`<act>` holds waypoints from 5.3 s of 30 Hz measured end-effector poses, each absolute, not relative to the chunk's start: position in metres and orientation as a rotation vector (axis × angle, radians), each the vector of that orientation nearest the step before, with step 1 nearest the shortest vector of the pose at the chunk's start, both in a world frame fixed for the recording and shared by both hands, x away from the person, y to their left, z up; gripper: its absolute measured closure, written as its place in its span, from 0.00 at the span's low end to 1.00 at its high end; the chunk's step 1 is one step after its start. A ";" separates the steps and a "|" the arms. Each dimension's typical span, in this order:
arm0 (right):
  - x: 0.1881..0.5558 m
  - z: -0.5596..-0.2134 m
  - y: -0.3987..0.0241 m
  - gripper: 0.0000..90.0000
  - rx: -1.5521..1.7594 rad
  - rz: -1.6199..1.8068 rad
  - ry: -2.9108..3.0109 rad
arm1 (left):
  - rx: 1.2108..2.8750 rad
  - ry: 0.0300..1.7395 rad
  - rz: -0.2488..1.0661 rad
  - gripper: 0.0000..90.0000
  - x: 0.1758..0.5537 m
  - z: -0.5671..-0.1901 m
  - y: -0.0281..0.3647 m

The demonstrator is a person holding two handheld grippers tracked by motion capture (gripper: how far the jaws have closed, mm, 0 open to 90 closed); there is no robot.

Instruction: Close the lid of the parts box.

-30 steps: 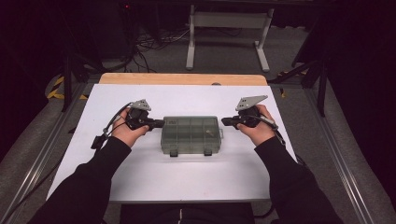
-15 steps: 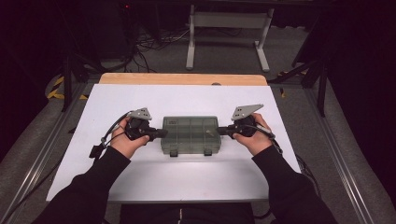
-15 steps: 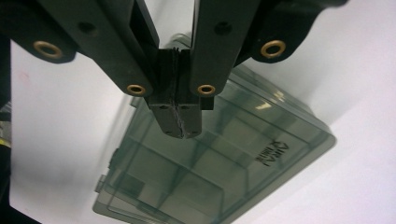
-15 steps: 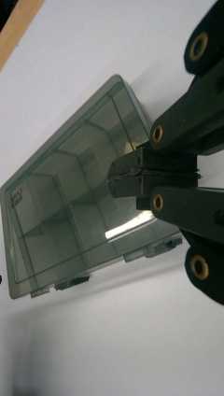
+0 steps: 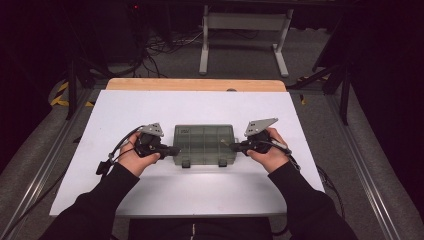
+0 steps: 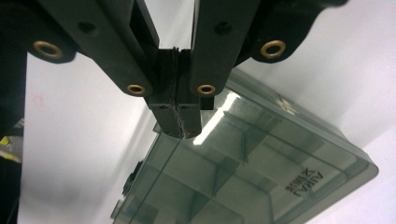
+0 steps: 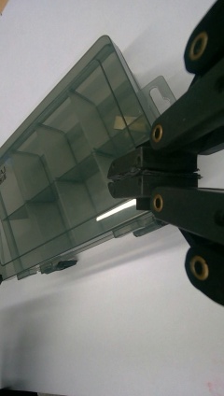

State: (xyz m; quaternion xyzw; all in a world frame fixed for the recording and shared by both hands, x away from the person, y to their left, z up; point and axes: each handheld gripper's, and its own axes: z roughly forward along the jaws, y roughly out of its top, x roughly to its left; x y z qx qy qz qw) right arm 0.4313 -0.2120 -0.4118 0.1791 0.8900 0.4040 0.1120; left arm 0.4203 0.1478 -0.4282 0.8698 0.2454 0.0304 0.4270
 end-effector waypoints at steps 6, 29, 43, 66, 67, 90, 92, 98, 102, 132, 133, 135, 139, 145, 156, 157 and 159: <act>0.430 -0.417 -0.210 1.00 0.534 1.168 2.630 | 2.213 0.595 0.096 1.00 0.418 -0.429 0.147; 0.427 -0.423 -0.208 1.00 0.518 1.152 2.621 | 2.221 0.589 0.103 1.00 0.417 -0.434 0.146; 0.425 -0.428 -0.208 1.00 0.503 1.124 2.621 | 2.245 0.590 0.128 1.00 0.418 -0.439 0.146; 0.421 -0.415 -0.210 0.64 0.510 1.217 2.536 | 2.159 0.583 0.216 0.66 0.408 -0.424 0.147; 0.420 -0.414 -0.209 0.59 0.506 1.229 2.529 | 2.153 0.583 0.228 0.60 0.408 -0.422 0.147; 0.407 -0.400 -0.207 0.17 0.451 1.443 2.342 | 1.942 0.540 0.353 0.06 0.399 -0.415 0.163; 0.405 -0.399 -0.208 0.17 0.446 1.451 2.330 | 1.923 0.540 0.361 0.06 0.397 -0.415 0.167; 0.401 -0.397 -0.213 0.16 0.418 1.492 2.286 | 1.880 0.543 0.389 0.06 0.393 -0.417 0.178; 0.398 -0.397 -0.219 0.15 0.403 1.525 2.247 | 1.841 0.540 0.425 0.05 0.389 -0.420 0.187; 0.382 -0.433 -0.262 0.13 0.488 1.606 2.115 | 1.695 0.622 0.503 0.05 0.366 -0.470 0.238; 0.381 -0.435 -0.263 0.13 0.493 1.603 2.113 | 1.697 0.624 0.503 0.05 0.366 -0.472 0.238; 0.381 -0.438 -0.264 0.13 0.501 1.611 2.113 | 1.694 0.635 0.508 0.05 0.365 -0.475 0.240; 0.380 -0.447 -0.266 0.13 0.526 1.620 2.104 | 1.678 0.656 0.509 0.05 0.363 -0.479 0.244; 0.380 -0.458 -0.269 0.13 0.553 1.593 2.118 | 1.693 0.667 0.527 0.05 0.360 -0.487 0.247; 0.380 -0.469 -0.276 0.12 0.612 1.584 2.119 | 1.681 0.708 0.516 0.04 0.360 -0.496 0.252; 0.380 -0.469 -0.276 0.12 0.613 1.582 2.120 | 1.682 0.708 0.515 0.04 0.360 -0.496 0.252; 0.380 -0.470 -0.277 0.12 0.622 1.585 2.120 | 1.692 0.708 0.519 0.05 0.360 -0.496 0.252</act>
